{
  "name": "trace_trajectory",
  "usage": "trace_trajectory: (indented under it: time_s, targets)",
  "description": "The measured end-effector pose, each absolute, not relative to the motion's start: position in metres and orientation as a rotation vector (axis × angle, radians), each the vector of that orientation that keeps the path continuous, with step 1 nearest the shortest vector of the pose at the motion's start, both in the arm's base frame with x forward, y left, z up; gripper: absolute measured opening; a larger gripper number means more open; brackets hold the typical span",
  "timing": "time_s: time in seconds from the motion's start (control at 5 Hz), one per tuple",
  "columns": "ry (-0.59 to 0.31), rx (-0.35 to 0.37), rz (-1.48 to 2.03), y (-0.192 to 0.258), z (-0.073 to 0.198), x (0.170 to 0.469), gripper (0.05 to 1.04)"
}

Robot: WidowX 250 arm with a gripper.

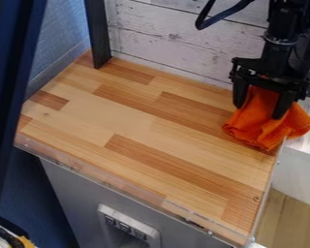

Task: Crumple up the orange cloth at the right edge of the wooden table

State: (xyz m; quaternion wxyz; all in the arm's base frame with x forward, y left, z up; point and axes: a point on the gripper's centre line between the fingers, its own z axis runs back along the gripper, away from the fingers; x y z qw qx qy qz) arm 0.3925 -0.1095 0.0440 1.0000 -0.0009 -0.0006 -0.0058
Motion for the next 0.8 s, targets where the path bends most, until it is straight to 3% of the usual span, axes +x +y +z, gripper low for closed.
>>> trace_trajectory:
  time_s: [0.8]
  targets:
    - [0.025, 0.007, -0.002, -0.107, 0.033, 0.384, 0.999]
